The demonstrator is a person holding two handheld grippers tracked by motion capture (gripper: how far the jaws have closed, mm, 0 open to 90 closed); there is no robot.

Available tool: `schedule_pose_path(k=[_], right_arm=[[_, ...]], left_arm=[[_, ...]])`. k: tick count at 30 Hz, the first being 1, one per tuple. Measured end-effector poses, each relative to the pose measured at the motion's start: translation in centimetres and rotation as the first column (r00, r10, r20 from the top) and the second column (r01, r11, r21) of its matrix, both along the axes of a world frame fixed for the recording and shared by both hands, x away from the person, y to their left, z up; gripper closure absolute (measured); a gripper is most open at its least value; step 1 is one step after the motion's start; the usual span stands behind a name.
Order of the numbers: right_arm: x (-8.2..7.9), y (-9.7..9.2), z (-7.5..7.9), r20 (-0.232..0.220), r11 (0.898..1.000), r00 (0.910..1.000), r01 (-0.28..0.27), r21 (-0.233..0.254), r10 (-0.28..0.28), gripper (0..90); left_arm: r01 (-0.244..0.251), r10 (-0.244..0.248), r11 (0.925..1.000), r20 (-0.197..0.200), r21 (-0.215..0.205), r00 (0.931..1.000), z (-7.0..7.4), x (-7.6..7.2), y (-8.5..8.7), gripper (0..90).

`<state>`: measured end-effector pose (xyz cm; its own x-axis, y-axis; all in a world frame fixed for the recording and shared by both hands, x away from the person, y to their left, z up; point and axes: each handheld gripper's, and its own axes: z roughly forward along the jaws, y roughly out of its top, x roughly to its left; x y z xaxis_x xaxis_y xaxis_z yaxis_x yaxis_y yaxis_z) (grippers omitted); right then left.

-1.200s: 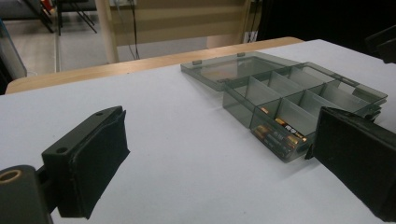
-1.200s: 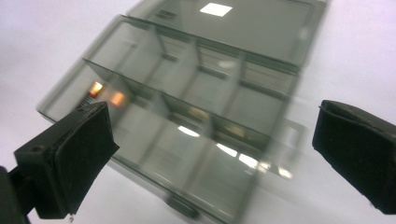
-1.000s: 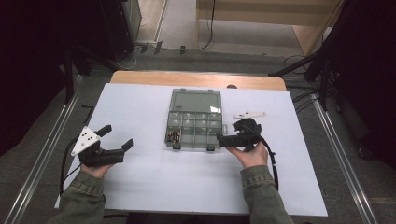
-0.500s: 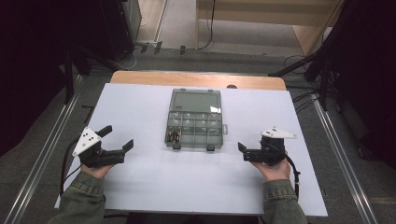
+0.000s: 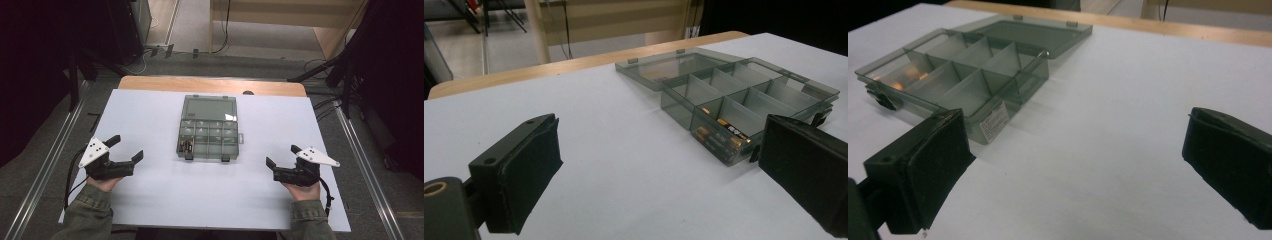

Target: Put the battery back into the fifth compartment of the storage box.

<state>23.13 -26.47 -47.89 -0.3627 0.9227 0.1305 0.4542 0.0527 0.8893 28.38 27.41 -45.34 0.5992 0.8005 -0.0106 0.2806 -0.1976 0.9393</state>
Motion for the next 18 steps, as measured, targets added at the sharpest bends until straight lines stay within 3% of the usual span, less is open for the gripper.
schedule_pose_path(k=[5, 10, 12, 18], right_arm=[[-1.2, -0.7, 0.3, 0.116, 0.999, 0.993, 0.021, 0.03, -0.025, 0.0], [-2.2, -1.1, 0.7, 0.225, 0.997, 0.9732, 0.028, 0.074, -0.044, 2.1], [-2.3, -1.1, 0.7, 0.244, 0.997, 0.9689, 0.026, 0.069, -0.042, 2.5], [-2.5, -1.1, 0.7, 0.242, 0.997, 0.9693, 0.026, 0.077, -0.044, 2.5]], left_arm=[[-0.002, 0.002, 1.0, -0.002, 0.002, 1.0, 0.0, 0.0, 0.0, 3.7], [0.001, -0.001, 1.0, 0.0, -0.001, 1.0, 0.0, 0.0, 0.0, 3.6], [0.001, -0.001, 1.0, 0.0, 0.002, 1.0, 0.0, 0.0, 0.0, 3.7], [0.003, -0.003, 1.0, 0.002, 0.001, 1.0, 0.0, 0.0, -0.1, 3.7]])
